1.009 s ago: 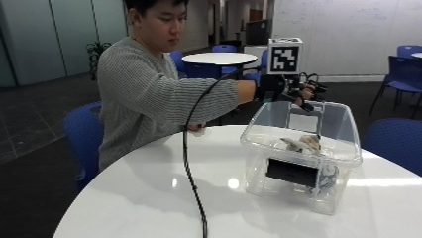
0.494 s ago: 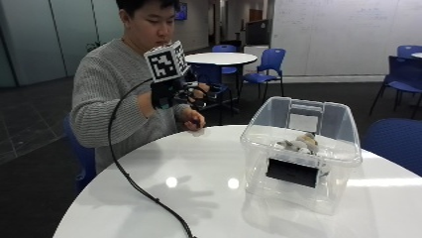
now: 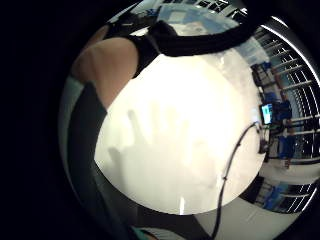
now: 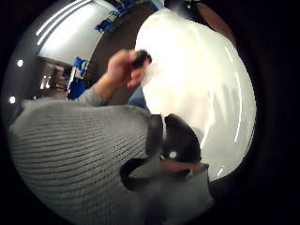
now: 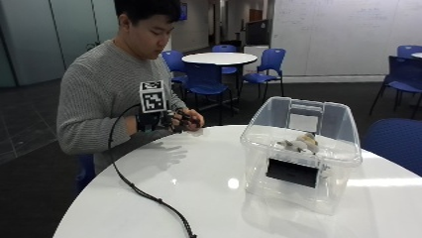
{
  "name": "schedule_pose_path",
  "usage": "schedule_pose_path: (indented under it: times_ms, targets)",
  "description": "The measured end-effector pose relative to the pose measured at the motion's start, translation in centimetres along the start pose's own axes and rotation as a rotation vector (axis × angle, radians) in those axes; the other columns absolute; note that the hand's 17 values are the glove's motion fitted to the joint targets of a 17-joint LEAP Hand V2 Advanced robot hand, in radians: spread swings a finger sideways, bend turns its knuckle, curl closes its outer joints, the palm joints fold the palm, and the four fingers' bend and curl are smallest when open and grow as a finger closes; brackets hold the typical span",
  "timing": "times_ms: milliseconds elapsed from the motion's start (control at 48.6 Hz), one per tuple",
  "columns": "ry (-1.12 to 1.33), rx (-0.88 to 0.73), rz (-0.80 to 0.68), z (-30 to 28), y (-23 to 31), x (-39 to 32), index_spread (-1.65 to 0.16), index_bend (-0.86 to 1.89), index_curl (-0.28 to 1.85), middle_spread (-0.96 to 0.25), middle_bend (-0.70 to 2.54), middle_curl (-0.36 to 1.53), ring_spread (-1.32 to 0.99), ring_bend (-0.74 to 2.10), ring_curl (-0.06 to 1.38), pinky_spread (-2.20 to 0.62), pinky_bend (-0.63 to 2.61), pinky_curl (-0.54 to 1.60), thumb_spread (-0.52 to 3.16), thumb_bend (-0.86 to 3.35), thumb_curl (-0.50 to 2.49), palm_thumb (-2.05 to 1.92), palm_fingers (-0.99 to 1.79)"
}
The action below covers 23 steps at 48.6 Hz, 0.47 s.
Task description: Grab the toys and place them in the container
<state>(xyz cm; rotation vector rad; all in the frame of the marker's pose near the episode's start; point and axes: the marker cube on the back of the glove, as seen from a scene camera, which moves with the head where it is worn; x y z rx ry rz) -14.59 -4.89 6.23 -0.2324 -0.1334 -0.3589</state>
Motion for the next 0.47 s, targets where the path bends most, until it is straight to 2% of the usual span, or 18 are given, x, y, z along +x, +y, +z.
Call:
schedule_pose_path:
  times_ms: [185,473]
  targets:
    - [-0.044,-0.046,0.039,2.6,0.9,-1.1,-0.4,0.19,0.42,-0.16,0.17,0.33,-0.09,0.34,0.32,0.05,0.88,0.3,1.44,0.0,0.38,0.11,-0.01]
    - [-0.013,-0.01,0.064,1.8,0.2,-0.7,-0.4,0.19,0.43,-0.17,0.17,0.33,-0.1,0.32,0.32,0.05,0.86,0.31,1.47,-0.01,0.35,0.11,-0.02]
